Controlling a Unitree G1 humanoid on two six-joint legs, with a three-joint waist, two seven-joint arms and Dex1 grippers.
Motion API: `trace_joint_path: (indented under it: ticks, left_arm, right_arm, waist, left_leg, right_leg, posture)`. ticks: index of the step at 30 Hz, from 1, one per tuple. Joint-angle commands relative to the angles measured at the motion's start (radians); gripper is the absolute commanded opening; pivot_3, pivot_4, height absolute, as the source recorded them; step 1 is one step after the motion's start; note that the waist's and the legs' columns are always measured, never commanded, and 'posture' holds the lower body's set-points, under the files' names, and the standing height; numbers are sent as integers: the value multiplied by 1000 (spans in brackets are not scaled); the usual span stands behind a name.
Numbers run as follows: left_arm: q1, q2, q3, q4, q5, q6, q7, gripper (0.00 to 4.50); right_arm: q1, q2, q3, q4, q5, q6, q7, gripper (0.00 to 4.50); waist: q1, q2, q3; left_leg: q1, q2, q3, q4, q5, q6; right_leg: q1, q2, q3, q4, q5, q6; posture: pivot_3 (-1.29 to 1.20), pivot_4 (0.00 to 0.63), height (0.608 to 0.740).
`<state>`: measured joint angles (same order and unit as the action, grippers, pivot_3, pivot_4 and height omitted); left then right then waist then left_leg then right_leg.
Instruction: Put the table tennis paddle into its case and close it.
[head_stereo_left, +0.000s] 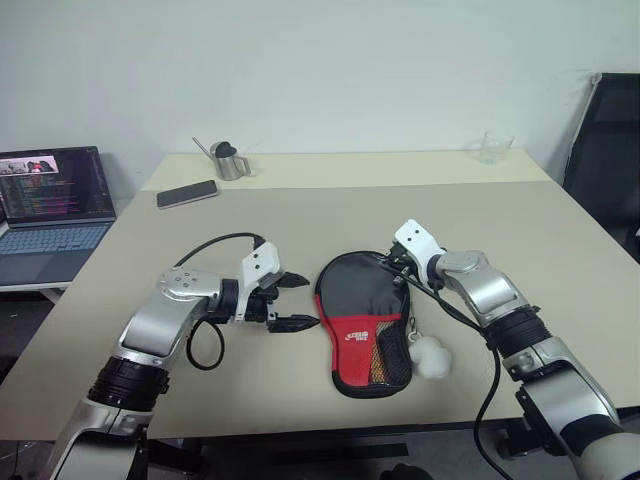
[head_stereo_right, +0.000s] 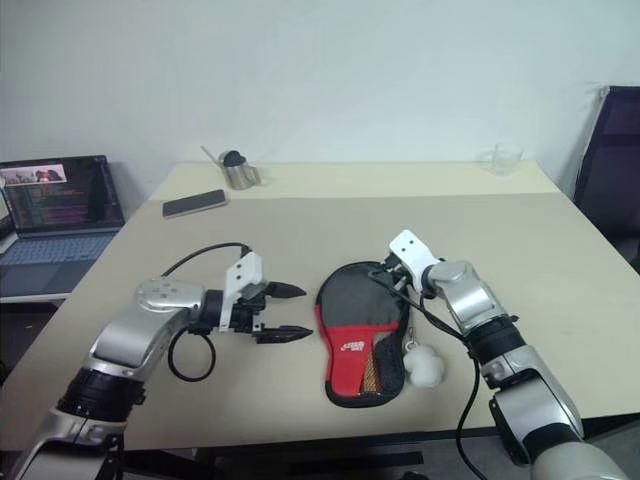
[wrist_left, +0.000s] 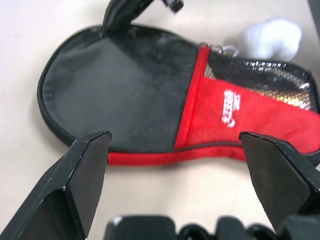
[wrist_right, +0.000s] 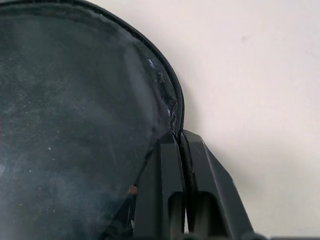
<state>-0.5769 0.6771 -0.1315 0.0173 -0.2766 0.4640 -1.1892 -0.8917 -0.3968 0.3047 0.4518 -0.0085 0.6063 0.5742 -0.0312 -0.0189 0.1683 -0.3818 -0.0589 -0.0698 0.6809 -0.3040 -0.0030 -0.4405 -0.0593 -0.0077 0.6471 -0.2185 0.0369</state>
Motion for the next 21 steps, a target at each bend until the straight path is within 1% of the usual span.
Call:
trace_joint_path:
  ticks: [1,3,5,7,8,9,11,15,17,21]
  left_arm:
    - [-64,-35,7,0,-24,-23,4,4500]
    - [-115,-89,-2,54,-6,-57,33,4500]
    - [-144,-120,-3,93,11,-85,53,4500]
    - [-231,-205,-13,212,30,-122,94,4500]
    - [-262,-234,-19,258,40,-142,104,4500]
    - [-293,-268,-28,316,54,-168,114,4500]
    - [-331,-311,-45,407,84,-215,124,4500]
    - [-392,-389,-80,616,159,-267,177,4500]
    - [-401,-426,-81,699,175,-302,197,4500]
    - [-394,-463,-104,801,233,-419,213,4500]
  right_arm:
    - [-22,0,-44,-25,7,14,16,974]
    - [-18,0,-53,-49,9,28,23,1666]
    - [-15,-3,-57,-65,7,37,31,2330]
    - [8,-32,-94,-157,32,95,48,3071]
    - [16,-43,-109,-194,40,120,53,3447]
    - [28,-58,-137,-245,58,162,55,3713]
    - [50,-92,-175,-330,73,230,52,4487]
    - [129,-188,-304,-542,149,407,69,4487]
    - [196,-252,-356,-641,181,475,86,4487]
    - [370,-376,-452,-839,300,602,175,4487]
  waist:
    - [0,0,0]
    - [2,0,0]
    - [4,0,0]
    - [5,0,0]
    - [7,0,0]
    - [7,0,0]
    - [8,0,0]
    - [10,0,0]
    - [10,0,0]
    - [13,0,0]
  left_leg:
    - [0,0,0,0,0,0]
    - [0,0,0,0,0,0]
    - [0,0,0,0,0,0]
    - [0,0,0,0,0,0]
    - [-1,0,0,1,0,0]
    - [-2,0,-1,1,0,0]
    - [-2,-1,-1,1,0,0]
    - [-2,-1,0,1,0,0]
    - [-2,-1,0,0,0,0]
    - [-2,0,0,0,0,1]
  right_leg:
    - [0,0,0,0,0,0]
    - [0,0,0,0,0,0]
    - [0,0,-1,0,0,0]
    - [0,0,0,0,0,0]
    - [0,0,-1,0,0,0]
    - [0,0,-2,0,0,0]
    - [0,0,-2,0,0,0]
    - [0,-1,-2,-1,0,0]
    - [0,-1,-2,-1,0,0]
    - [0,0,-2,-1,0,0]
  posture:
    - [0,150,740]
    - [0,150,740]
    - [0,150,740]
    - [0,150,740]
    - [0,150,740]
    - [0,150,740]
    - [0,150,740]
    - [0,150,740]
    - [0,150,740]
    - [0,150,740]
